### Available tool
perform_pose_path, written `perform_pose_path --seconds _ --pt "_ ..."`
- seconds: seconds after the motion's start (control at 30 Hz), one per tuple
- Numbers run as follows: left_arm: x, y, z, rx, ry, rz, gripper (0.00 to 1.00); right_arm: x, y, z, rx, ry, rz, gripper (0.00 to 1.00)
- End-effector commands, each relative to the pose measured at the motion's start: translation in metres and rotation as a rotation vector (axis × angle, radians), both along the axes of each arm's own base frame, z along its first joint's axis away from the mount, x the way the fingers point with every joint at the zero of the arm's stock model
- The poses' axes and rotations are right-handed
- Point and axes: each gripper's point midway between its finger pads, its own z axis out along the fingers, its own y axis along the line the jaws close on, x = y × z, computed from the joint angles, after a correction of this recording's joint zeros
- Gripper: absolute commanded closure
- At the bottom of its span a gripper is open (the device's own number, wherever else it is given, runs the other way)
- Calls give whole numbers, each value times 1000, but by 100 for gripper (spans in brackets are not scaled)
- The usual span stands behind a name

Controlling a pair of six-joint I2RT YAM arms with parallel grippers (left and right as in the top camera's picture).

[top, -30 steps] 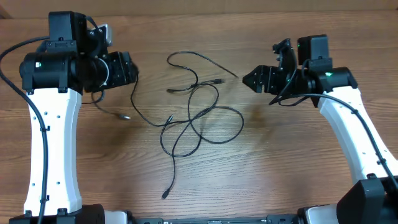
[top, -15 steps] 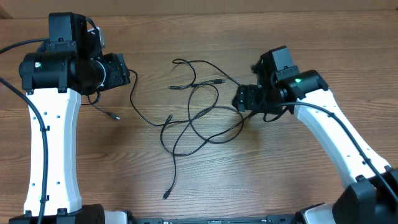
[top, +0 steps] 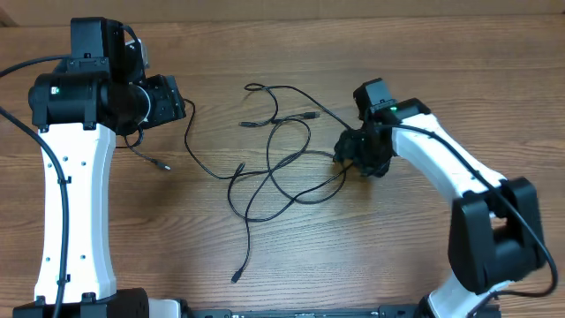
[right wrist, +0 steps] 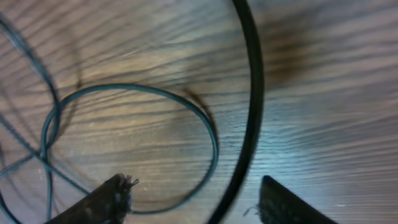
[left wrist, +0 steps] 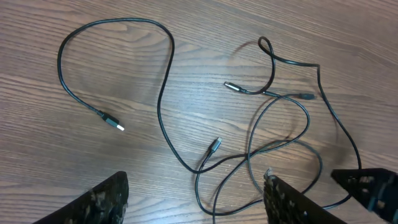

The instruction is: Untangle cables

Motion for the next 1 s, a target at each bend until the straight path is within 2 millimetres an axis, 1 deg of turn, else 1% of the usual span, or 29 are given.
perform_pose_path --seconds 0.0,0.07,0.13,0.17,0.2,0.27,0.33,0.37,0.43,0.5,0.53,0.63,0.67,0.7,0.73,0.83,0.93,0.97 --pt "3 0 -1 3 2 6 31 2 7 -2 41 15 -43 46" --pt "2 0 -1 3 4 6 31 6 7 -3 41 3 -61 57" --pt "2 0 -1 3 5 6 31 9 5 -3 31 -2 -107 75" --pt "2 0 -1 3 6 6 31 11 3 -3 23 -6 -131 87" --pt "1 0 -2 3 7 6 31 14 2 -3 19 -13 -152 96" --pt "1 0 -2 3 10 5 31 21 5 -1 31 -44 -146 96" --pt "0 0 -2 3 15 4 31 31 5 5 33 -94 -88 96" --pt "-1 0 -3 3 17 4 31 37 3 11 34 -121 -56 96" --pt "-1 0 -3 3 20 4 31 51 -2 31 34 -180 -3 96" --pt "-1 0 -3 3 20 4 31 69 -13 61 31 -246 28 96" --pt "-1 0 -3 3 20 4 31 78 -19 80 30 -285 37 96" --pt "-1 0 -3 3 19 5 31 105 -40 151 22 -427 49 96" --pt "-1 0 -3 3 18 5 31 113 -48 180 18 -487 51 96" --pt "-1 0 -3 3 18 4 31 119 -55 204 13 -538 52 96" --pt "-1 -1 -3 3 17 3 31 123 -63 232 5 -599 53 96" --pt "0 -3 -2 3 13 -3 31 129 -83 303 -19 -765 43 96" --pt "1 -6 -3 5 9 -12 31 128 -108 357 -48 -901 -14 96" --pt "1 -6 -4 5 10 -12 31 127 -115 370 -55 -935 -31 96"
